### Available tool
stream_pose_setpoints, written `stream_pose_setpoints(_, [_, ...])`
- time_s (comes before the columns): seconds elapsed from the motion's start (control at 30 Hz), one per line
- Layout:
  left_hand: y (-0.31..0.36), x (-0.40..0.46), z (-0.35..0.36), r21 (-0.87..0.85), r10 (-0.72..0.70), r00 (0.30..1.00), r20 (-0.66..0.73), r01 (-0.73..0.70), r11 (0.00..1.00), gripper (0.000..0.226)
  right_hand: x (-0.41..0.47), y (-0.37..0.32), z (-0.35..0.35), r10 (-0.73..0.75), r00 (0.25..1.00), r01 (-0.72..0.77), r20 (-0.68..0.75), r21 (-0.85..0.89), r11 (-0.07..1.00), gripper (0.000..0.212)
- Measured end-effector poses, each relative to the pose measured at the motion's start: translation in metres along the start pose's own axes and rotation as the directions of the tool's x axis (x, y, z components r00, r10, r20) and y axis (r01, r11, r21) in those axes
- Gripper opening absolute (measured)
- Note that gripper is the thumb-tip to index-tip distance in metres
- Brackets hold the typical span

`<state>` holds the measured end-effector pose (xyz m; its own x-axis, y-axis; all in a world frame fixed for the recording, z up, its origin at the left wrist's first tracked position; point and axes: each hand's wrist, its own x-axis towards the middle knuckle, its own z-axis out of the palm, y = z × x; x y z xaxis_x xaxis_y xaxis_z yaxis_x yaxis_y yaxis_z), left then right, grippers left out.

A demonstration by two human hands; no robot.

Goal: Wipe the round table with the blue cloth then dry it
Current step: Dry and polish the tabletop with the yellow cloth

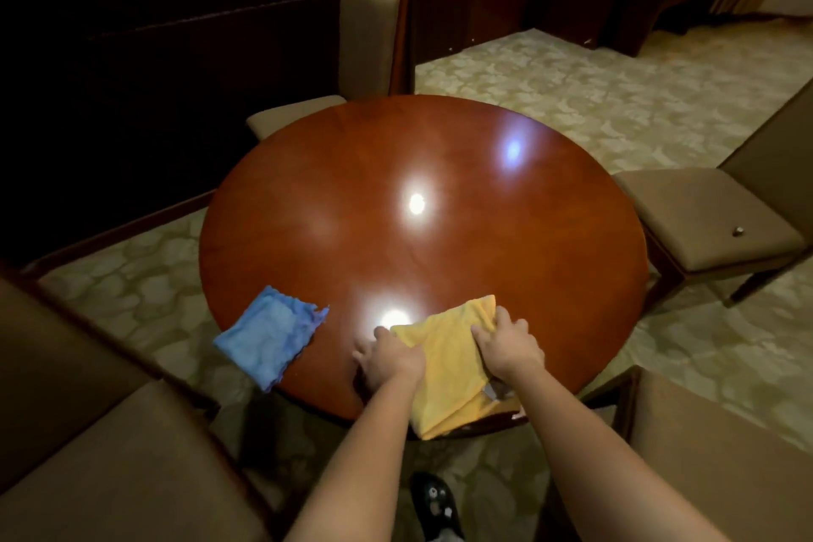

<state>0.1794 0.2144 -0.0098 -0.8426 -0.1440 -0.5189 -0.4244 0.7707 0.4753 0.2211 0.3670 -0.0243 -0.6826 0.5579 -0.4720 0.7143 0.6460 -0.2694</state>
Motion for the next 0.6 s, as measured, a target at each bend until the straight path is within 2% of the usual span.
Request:
stream_pose_setpoints(0.13, [-0.013, 0.003, -0.008, -0.119, -0.073, 0.997, 0.02, 0.075, 0.99, 0.044, 0.006, -0.022, 0.009, -0.201, 0.976, 0.192, -0.086, -0.103, 0.976, 0.056])
stream_pose_setpoints(0.33, [-0.056, 0.014, -0.029, -0.305, -0.267, 0.958, -0.1, 0.226, 0.925, 0.051, 0.005, -0.09, 0.03, -0.439, 0.898, 0.419, -0.04, -0.23, 0.878, 0.052])
stream_pose_setpoints(0.47, [-0.07, 0.023, -0.049, -0.348, -0.395, 0.905, -0.158, 0.324, 0.88, 0.056, -0.001, -0.126, 0.048, -0.523, 0.852, 0.504, -0.016, -0.238, 0.83, 0.051])
stream_pose_setpoints(0.6, [-0.082, 0.036, -0.067, -0.343, -0.44, 0.873, -0.209, 0.356, 0.869, 0.051, -0.005, -0.151, 0.062, -0.565, 0.825, 0.553, 0.013, -0.223, 0.803, 0.05])
